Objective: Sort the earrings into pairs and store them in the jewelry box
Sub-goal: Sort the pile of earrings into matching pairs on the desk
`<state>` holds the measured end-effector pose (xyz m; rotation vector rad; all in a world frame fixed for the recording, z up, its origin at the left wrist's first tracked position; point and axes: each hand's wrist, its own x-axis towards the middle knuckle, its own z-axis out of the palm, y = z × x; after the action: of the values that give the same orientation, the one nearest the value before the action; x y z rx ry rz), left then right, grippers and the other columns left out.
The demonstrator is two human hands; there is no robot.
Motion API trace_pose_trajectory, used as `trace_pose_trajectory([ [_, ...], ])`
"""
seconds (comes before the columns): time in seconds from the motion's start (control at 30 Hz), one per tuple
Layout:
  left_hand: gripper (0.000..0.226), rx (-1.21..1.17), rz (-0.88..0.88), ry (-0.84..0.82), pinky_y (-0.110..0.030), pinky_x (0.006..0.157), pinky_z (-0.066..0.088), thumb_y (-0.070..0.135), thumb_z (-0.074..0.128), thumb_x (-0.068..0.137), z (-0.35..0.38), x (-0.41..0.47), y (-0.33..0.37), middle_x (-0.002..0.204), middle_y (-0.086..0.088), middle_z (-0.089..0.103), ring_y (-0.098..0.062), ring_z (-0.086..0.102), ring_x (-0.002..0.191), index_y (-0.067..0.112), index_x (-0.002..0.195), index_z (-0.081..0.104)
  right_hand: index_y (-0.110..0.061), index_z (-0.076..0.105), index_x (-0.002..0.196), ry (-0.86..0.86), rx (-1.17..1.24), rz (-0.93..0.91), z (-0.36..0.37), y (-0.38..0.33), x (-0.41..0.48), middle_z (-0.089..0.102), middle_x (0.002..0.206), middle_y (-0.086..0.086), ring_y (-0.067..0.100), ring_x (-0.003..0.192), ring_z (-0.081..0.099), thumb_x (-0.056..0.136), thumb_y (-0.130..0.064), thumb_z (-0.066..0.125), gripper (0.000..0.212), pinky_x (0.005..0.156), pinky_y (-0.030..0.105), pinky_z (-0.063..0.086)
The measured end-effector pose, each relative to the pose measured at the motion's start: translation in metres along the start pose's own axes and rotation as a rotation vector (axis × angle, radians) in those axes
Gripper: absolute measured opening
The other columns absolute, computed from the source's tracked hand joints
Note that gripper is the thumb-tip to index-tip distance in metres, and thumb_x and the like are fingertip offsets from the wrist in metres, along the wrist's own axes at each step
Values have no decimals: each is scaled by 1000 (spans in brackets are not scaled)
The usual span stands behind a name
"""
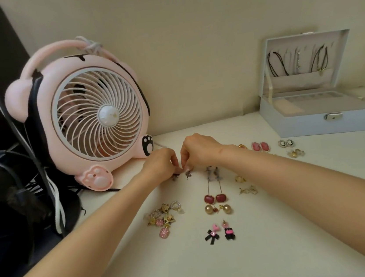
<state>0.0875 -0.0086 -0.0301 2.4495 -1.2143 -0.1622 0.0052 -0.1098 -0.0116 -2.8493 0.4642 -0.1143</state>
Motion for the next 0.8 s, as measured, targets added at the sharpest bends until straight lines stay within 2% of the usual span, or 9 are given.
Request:
trace_pose_trajectory([
  [0.13, 14, -48, -21, 6, -31, 75, 48, 14, 71, 79, 5, 11, 7, 96, -14, 68, -27, 64, 88, 6, 87, 64, -18, 74, 84, 26, -34, 29, 0, 6, 6, 71, 94, 4, 22, 91, 63, 75, -11, 73, 12, 68, 28, 44],
  [0.27, 11, -87, -23, 17, -31, 75, 48, 14, 72, 78, 8, 16, 11, 87, -13, 68, -23, 62, 78, 10, 80, 62, -14, 72, 88, 87, -94, 59, 3, 9, 9, 70, 92, 7, 25, 89, 64, 75, -8, 69, 14, 66, 28, 42],
  [0.4, 13, -113, -19, 52, -34, 78, 50, 14, 72, 77, 11, 17, 11, 92, -14, 69, -27, 64, 84, 7, 85, 65, -13, 71, 89, 98, -125, 63, 2, 11, 9, 70, 92, 7, 25, 88, 64, 76, -10, 71, 13, 67, 28, 44],
  [0.53, 11, -113, 15, 38, -32, 76, 49, 15, 70, 79, 9, 15, 9, 90, -10, 68, -23, 62, 79, 9, 85, 63, -18, 72, 91, 113, -124, 62, -5, 12, 6, 70, 97, 2, 22, 89, 63, 78, -15, 71, 13, 68, 28, 44],
  [0.63, 7, -167, 18, 55, -35, 77, 54, 11, 66, 82, -6, 8, 6, 84, -12, 70, -22, 65, 75, 11, 82, 59, -20, 72, 86, 128, -39, 27, -17, 6, -3, 68, 84, -6, 14, 81, 60, 75, -25, 76, 12, 68, 26, 42],
  [0.73, 9, -80, 45, 38, -25, 62, 50, 14, 67, 82, -30, -10, -1, 75, 0, 63, -11, 62, 66, 12, 83, 59, -23, 72, 80, 88, 50, -64, -23, -10, -21, 61, 67, -13, 10, 76, 61, 75, -24, 76, 7, 66, 26, 43],
  [0.8, 10, 22, 52, -74, -18, 57, 43, 17, 68, 82, -45, -28, -5, 71, 4, 61, -4, 58, 62, 15, 82, 58, -24, 73, 82, 6, 79, -135, -19, -22, -33, 64, 69, -12, 5, 73, 60, 76, -23, 74, 6, 65, 24, 45],
])
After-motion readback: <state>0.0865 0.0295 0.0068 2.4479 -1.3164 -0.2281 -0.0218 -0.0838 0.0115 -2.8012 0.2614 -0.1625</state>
